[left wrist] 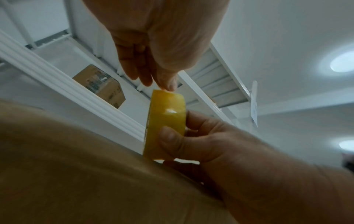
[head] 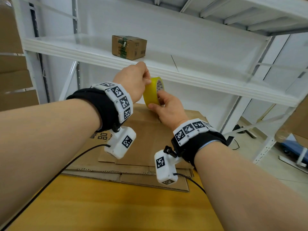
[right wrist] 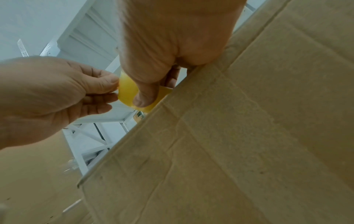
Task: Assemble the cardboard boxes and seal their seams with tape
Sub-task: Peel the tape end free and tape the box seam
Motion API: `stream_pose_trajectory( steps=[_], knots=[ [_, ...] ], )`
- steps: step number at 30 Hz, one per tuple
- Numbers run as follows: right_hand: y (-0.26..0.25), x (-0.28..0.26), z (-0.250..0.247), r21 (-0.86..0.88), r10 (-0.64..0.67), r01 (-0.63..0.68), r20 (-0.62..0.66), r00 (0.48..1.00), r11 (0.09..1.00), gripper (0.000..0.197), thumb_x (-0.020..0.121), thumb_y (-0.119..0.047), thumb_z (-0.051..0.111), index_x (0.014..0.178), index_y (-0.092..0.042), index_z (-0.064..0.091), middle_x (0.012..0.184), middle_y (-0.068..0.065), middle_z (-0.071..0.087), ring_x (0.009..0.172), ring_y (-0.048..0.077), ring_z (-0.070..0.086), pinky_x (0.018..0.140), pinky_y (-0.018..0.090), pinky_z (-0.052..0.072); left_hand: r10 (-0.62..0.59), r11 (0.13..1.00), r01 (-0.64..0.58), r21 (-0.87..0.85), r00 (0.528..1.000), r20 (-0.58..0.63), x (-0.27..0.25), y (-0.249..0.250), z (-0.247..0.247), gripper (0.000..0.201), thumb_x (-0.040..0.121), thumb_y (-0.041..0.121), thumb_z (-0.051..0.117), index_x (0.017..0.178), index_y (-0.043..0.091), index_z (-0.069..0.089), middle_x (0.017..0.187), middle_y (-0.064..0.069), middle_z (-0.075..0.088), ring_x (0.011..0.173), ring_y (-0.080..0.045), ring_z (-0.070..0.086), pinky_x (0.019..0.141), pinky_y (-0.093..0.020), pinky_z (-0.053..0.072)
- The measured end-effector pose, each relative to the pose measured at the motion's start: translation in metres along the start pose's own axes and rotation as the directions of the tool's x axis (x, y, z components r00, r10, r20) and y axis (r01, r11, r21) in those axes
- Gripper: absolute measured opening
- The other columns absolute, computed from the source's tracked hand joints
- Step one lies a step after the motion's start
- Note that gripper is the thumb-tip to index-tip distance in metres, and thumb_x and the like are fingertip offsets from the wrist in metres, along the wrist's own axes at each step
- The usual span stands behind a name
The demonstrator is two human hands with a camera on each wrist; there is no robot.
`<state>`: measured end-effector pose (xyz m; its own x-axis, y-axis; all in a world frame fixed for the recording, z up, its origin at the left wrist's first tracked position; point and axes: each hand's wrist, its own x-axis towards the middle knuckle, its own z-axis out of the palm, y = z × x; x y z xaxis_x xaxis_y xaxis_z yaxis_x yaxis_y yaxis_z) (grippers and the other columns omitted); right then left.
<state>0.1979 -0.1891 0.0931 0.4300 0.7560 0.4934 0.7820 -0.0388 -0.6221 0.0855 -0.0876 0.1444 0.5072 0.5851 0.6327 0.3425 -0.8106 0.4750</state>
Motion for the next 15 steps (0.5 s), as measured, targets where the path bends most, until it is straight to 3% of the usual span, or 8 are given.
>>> stream_pose_trajectory(
  steps=[8, 15],
  knots=[
    [-0.001, 0.002, 0.001, -0.045, 0.015, -0.014, 0.018, 1.0, 0.999, 0.016, 0.088, -0.02, 0.069, 0.102, -0.012, 0.065, 0.092, 0.005, 0.067, 0.087, 0.025, 0.061, 0.08, 0.042, 0.053, 0.081, 0.992, -0.079, 0.095, 0.997, -0.015, -0.009, 0.005, 0.0, 0.001, 0.097, 0.02, 0.05, 0.098, 0.019, 0.049, 0.094, -0.004, 0.06, 0.082, -0.023, 0.053, 0.069, -0.036, 0.042],
    [0.002, 0.005, 0.004, -0.058, 0.04, -0.039, 0.017, 0.999, 0.998, 0.018, 0.087, -0.023, 0.07, 0.101, -0.014, 0.063, 0.098, 0.008, 0.066, 0.091, 0.029, 0.061, 0.082, 0.045, 0.053, 0.009, 0.993, -0.008, -0.114, 1.0, 0.005, -0.012, 0.007, -0.004, 0.004, 0.095, 0.019, 0.053, 0.098, 0.016, 0.054, 0.091, -0.001, 0.061, 0.087, -0.022, 0.056, 0.077, -0.039, 0.049]
  ],
)
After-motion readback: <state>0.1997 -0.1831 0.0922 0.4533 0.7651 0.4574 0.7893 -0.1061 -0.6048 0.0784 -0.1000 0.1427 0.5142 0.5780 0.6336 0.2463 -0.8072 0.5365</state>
